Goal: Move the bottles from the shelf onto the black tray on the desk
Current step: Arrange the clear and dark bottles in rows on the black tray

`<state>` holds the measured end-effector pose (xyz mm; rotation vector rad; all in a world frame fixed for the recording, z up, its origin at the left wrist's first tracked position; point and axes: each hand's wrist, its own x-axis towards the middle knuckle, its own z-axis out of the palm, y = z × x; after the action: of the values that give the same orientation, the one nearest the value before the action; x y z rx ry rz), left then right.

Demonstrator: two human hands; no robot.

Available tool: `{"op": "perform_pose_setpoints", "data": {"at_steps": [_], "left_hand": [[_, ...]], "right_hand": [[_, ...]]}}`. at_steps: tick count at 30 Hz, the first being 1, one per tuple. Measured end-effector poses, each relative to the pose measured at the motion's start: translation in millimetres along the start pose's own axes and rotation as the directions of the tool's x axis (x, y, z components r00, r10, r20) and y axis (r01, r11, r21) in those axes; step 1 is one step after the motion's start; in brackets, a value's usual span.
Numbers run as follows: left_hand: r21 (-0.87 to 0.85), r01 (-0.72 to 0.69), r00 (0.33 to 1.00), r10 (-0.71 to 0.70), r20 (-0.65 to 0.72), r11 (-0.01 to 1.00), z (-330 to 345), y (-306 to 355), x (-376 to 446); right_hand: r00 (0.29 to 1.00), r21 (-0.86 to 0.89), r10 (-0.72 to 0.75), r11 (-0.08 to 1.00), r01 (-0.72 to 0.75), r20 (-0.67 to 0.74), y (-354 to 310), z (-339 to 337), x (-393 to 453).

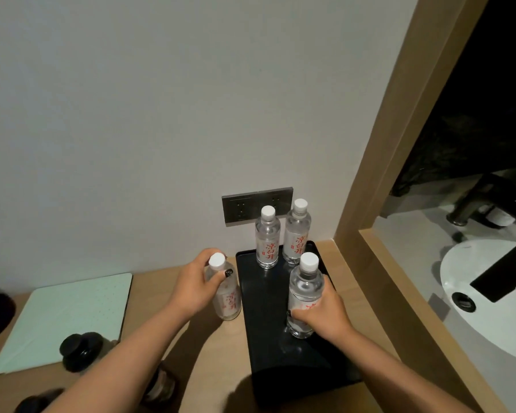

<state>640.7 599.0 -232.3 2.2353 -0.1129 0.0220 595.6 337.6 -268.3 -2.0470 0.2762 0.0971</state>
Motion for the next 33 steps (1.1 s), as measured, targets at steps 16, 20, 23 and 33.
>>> {"op": "perform_pose_setpoints", "data": {"at_steps": [16,20,23,33], "left_hand": [[-0.029,-0.015,1.000,0.014,-0.023,0.999,6,-16,-1],[-0.053,-0.005,1.000,0.004,-0.016,0.999,5,-16,-2],[-0.062,0.013,1.000,-0.015,-0.020,0.998,6,-15,-3],[-0.104,0.057,0.993,-0.067,-0.093,0.993,18,-9,-6]], "right_hand": [[0.996,-0.029,0.058,0.998,-0.056,0.066,-7,45,71],[0.995,-0.079,0.080,0.994,-0.075,0.058,-12,52,78],[0.992,-0.098,0.121,0.987,-0.124,-0.033,-15,62,80],[0.991,-0.114,0.121,0.985,-0.127,-0.055,-21,69,92]]}}
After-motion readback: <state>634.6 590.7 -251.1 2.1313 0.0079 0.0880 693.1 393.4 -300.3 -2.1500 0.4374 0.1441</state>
